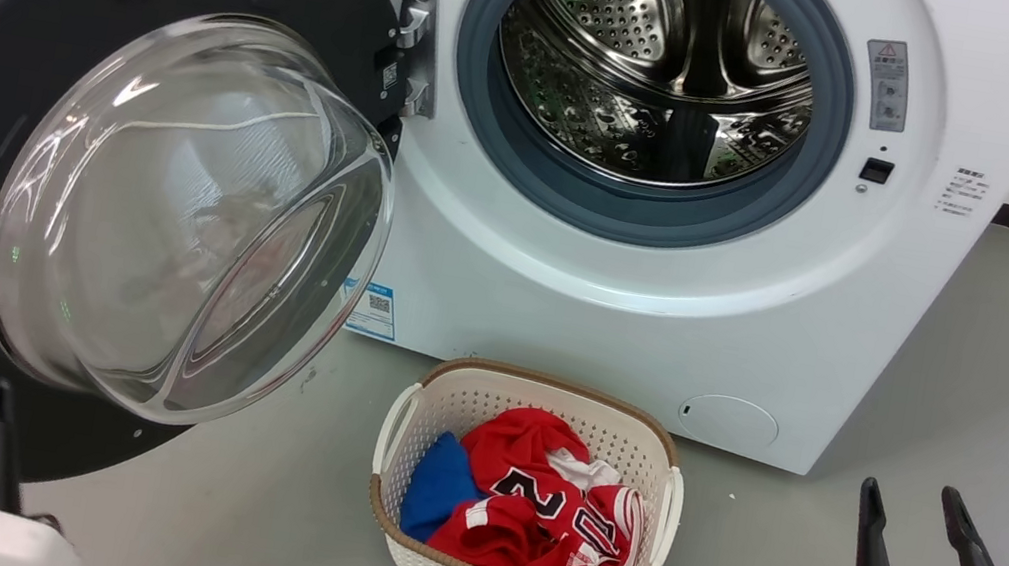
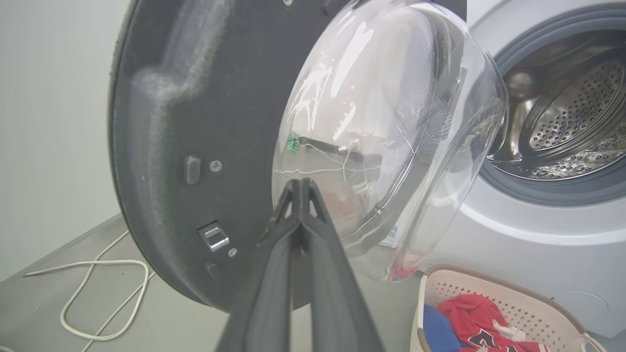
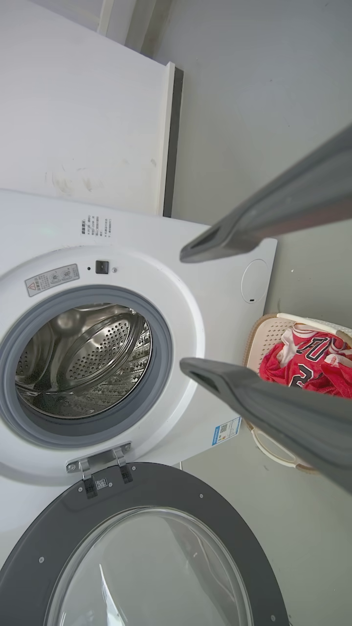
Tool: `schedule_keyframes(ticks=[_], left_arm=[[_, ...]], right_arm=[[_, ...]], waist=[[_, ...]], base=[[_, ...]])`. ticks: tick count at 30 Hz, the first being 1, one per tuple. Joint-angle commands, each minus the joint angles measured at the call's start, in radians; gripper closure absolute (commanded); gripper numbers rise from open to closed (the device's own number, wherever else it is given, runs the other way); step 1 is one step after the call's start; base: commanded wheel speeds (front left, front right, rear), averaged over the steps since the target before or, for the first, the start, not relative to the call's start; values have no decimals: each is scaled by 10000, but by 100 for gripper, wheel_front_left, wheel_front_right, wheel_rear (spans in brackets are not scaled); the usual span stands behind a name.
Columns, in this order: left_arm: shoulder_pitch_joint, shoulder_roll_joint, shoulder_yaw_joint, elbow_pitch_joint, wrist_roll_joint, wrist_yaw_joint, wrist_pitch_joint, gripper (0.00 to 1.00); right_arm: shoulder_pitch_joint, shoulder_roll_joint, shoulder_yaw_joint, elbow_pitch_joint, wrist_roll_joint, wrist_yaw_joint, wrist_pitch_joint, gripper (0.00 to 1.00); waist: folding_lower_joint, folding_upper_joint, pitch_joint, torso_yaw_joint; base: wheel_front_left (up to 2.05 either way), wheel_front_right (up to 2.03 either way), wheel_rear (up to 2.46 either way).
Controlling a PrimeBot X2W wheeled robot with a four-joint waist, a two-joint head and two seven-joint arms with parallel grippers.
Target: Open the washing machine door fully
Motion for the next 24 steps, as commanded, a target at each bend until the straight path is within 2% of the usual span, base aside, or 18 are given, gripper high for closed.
schedule_keyframes(ticks=[1,4,12,16,20,21,22,23,24], left_arm=[[229,-201,-148,-257,158,-37,-45,100],[519,-584,-468,-719,405,-18,-46,100],[63,-1416,-1873,-734,881,-624,-47,100],[-475,-1758,-2220,-440,985,-876,-47,100],[-818,-1870,-2274,-210,1184,-984,-47,100],[-993,-1952,-2305,-35,1315,-1064,-47,85],[-1062,-1992,-2296,33,1363,-1073,-47,61],[-1062,-1992,-2296,33,1363,-1073,-47,61],[-1088,-2023,-2256,102,1403,-1070,-47,52]], right_arm=[[57,26,45,-11,-52,-2,42,0],[41,24,119,-29,-114,-2,48,0],[51,3,314,-67,-163,-2,143,0],[-9,-79,432,-68,-160,-2,151,0],[-59,-146,548,-13,-111,-2,162,0],[-76,-188,607,26,-84,-2,155,0],[-87,-202,645,48,-64,-2,147,0],[-87,-202,645,48,-64,-2,147,0],[-94,-219,661,68,-42,-2,136,0]], waist=[[0,0,-50,-96],[0,0,-85,-281],[0,0,-160,-973],[0,0,-138,-1411],[0,0,-132,-1734],[0,0,-131,-1922],[0,0,-131,-2005],[0,0,-131,-2005],[0,0,-132,-2070]], base=[[0,0,0],[0,0,0],[0,0,0],[0,0,0],[0,0,0],[0,0,0],[0,0,0],[0,0,0],[0,0,0]])
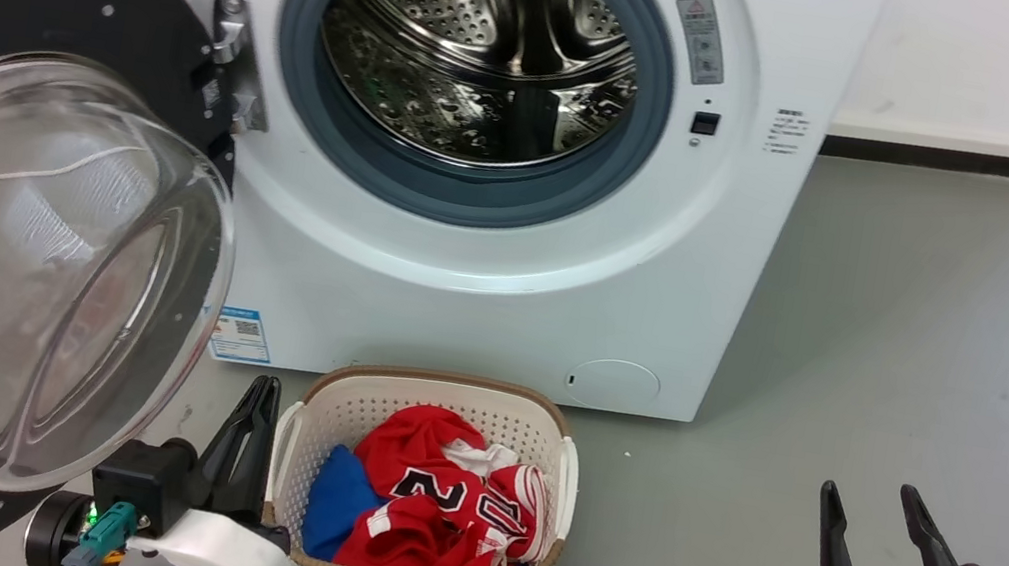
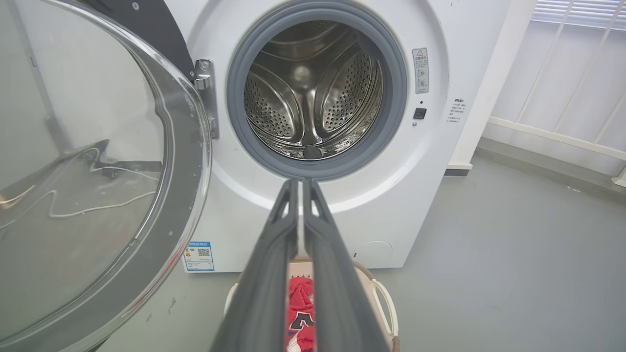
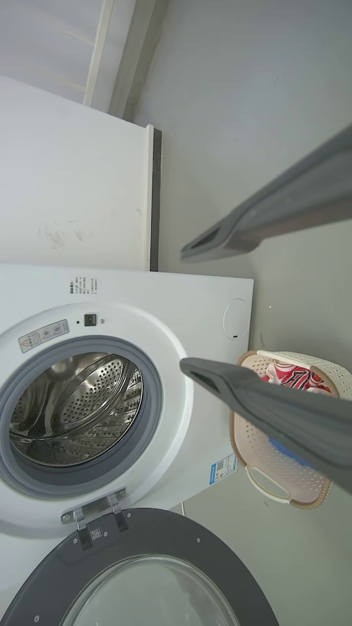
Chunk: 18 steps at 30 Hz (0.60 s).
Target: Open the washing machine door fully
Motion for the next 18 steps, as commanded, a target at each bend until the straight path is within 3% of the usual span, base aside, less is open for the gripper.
schedule_keyframes(ticks=[1,3,18], left_arm=[[-93,-19,47,41,77,-6,-46,38],[-124,-72,179,90,158,19,-46,2],[131,-373,584,635,532,-335,-46,0]], right_arm=[[-105,-62,14,23,81,-2,-53,0],[-152,-59,38,56,100,-2,-75,0],[-342,-90,84,249,164,-2,-357,0]], waist=[[0,-1,1,-134],[0,-1,13,-255],[0,-1,124,-348]], base=[[0,0,0],[0,0,0],[0,0,0]])
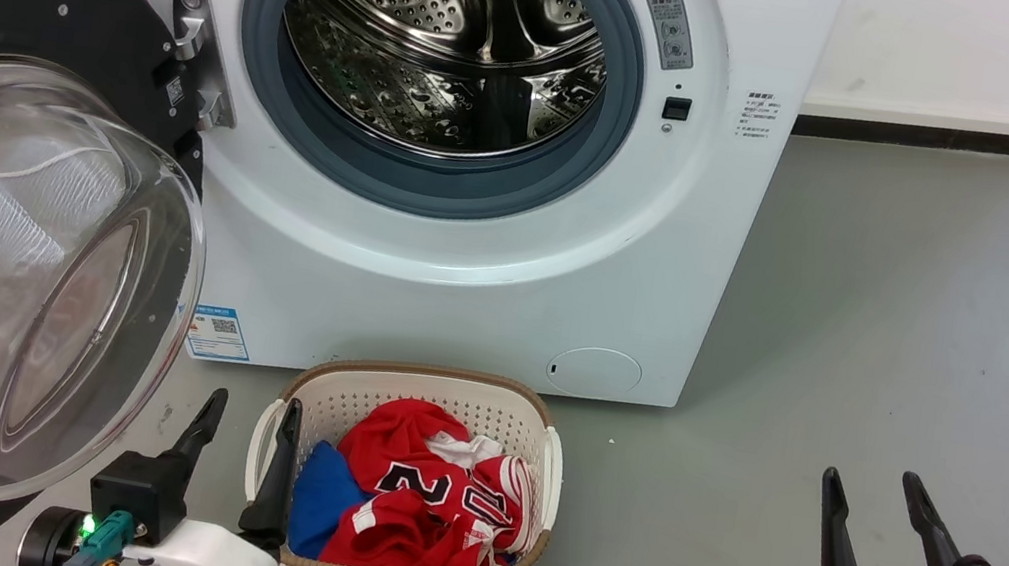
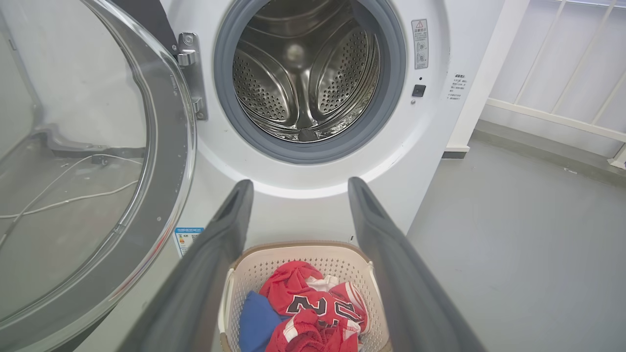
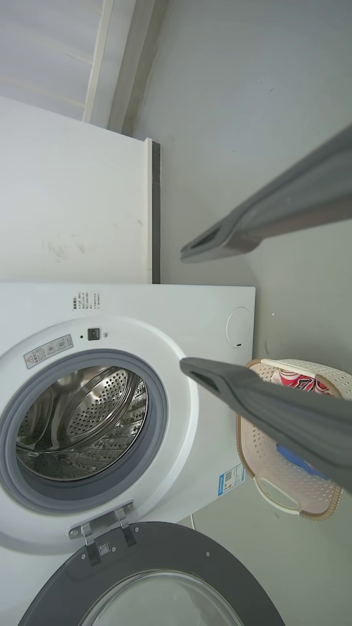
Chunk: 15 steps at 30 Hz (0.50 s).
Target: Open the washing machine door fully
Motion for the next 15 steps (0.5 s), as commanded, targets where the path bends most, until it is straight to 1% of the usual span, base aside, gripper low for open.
schedule_keyframes(ticks=[1,15], left_arm=[[45,7,40,26,61,-22,-46,0],[67,-176,345,154,275,-258,-46,0]], right_arm=[[-118,-54,-7,27,78,-2,-60,0],[-133,-39,-20,133,93,-2,-129,0]], waist=[[0,0,4,14],[0,0,-21,58]], base=[[0,0,0],[0,0,0]])
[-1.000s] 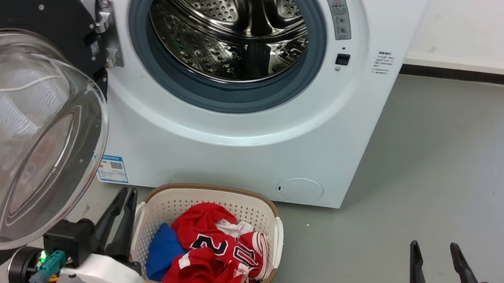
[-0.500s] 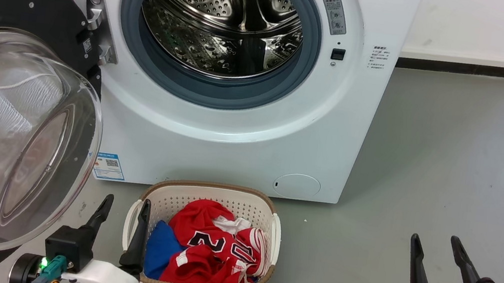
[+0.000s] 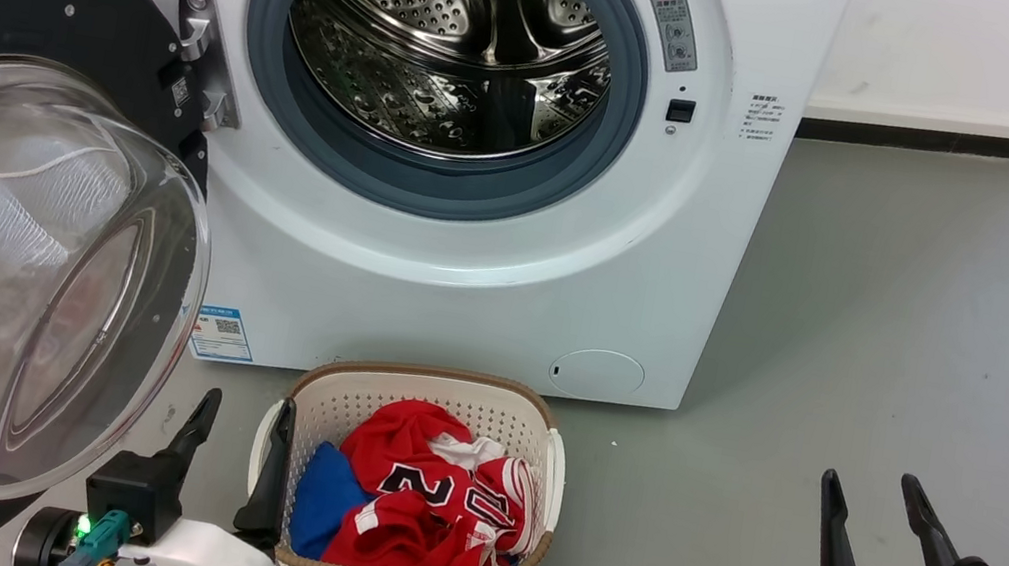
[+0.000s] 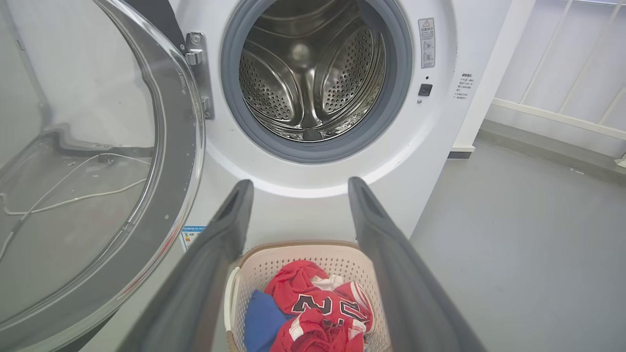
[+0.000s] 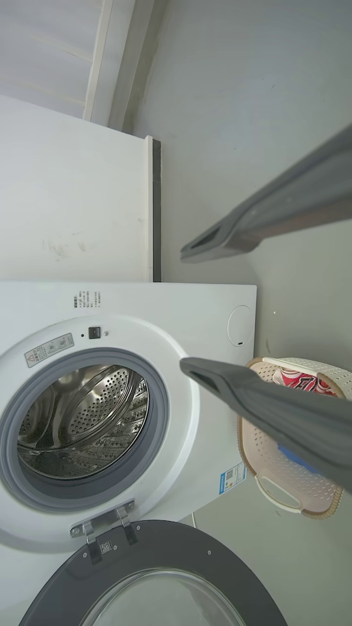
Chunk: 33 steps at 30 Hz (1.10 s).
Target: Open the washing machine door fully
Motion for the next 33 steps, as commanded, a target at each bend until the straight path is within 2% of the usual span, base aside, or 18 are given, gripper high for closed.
schedule_keyframes(ticks=[1,10,11,14,33], left_arm=[[69,-55,28,42,37,-41,-46,0],[16,-97,156,148,97,-171,-46,0],[1,-109,134,145,84,-152,1,100],[138,-189,106,379,50,-155,59,100],[-103,-430,840,312,-3151,-588,979,100]], right_arm=[[-89,-33,-3,23,48,-2,-47,0],[-118,-42,9,73,63,-2,-51,0],[-10,0,5,71,16,0,-41,100],[131,39,10,309,46,0,-32,100],[-310,81,-277,691,3745,0,556,100]], waist=[[0,-1,2,10],[0,-1,22,39],[0,-1,21,41],[0,-1,23,43],[0,-1,78,130]], base=[[0,0,0],[0,0,0],[0,0,0],[0,0,0],[0,0,0]])
